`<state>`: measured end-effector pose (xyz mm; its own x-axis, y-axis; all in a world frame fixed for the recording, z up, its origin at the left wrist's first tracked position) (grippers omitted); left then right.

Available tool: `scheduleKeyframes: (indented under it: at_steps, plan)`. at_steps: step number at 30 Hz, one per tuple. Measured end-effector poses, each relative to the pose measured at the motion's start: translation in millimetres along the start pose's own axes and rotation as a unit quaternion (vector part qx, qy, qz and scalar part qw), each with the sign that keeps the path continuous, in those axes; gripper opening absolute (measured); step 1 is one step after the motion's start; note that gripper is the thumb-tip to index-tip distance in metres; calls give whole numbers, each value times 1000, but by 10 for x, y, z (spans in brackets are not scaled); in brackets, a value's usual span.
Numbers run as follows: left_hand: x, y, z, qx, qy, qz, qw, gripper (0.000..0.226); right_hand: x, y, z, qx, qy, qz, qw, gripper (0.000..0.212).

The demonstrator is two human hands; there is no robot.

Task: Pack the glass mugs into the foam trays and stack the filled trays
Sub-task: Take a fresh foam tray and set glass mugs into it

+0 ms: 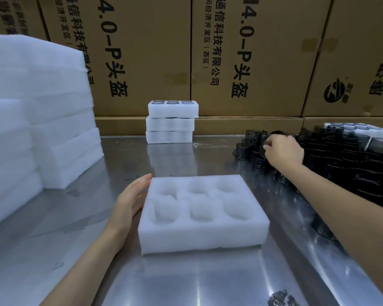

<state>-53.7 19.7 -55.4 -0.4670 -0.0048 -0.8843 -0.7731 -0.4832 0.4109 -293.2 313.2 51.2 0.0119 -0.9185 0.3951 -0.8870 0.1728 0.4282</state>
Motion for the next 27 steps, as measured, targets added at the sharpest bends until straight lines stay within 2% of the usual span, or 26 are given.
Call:
scheduleKeyframes:
  at_steps: [3,6,8,10,11,14,18,20,23,26,27]
  plan:
    - [63,49,-17,-18,-2,-18,1000,19,158,-266,-371,-62,167,-48,983,19]
    - [106,51,-29,-3,22,-13,1000,30,307,-670,-567,-49,305,-97,946,24]
    - [91,11,-18,14,57,-3,998,49,392,-898,-507,41,408,-92,907,26]
    - [77,-4,-11,13,57,3,998,59,542,-1115,-307,206,516,-54,829,28]
    - [61,-8,7,16,59,6,998,61,629,-1221,-226,264,532,-41,804,28]
    - [38,-2,67,27,83,20,996,55,835,-1452,-104,321,485,-49,812,34]
    - [18,12,130,54,179,49,981,27,1020,-1707,71,358,421,-89,829,38]
    - [2,23,136,56,202,59,976,26,1051,-1771,120,357,389,-121,841,32]
    - [-57,13,160,60,212,76,972,25,1057,-1832,151,373,369,-154,837,23]
    - [-146,-6,204,73,212,102,969,25,1057,-1879,135,356,352,-172,848,29]
    - [-193,-19,233,80,210,113,968,31,1054,-1881,121,339,341,-173,859,33]
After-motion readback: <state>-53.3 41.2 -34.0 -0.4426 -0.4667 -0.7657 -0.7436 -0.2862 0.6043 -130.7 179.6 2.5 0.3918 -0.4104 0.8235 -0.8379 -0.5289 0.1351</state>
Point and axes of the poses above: each hand's wrist, its own y-axis towards the middle knuckle, its own z-axis out of the palm, x = y × z, the point moved 10 cm from there along y, towards the middle knuckle, and after that the axes turned 15 degrees about z, right-handed, at the moved point
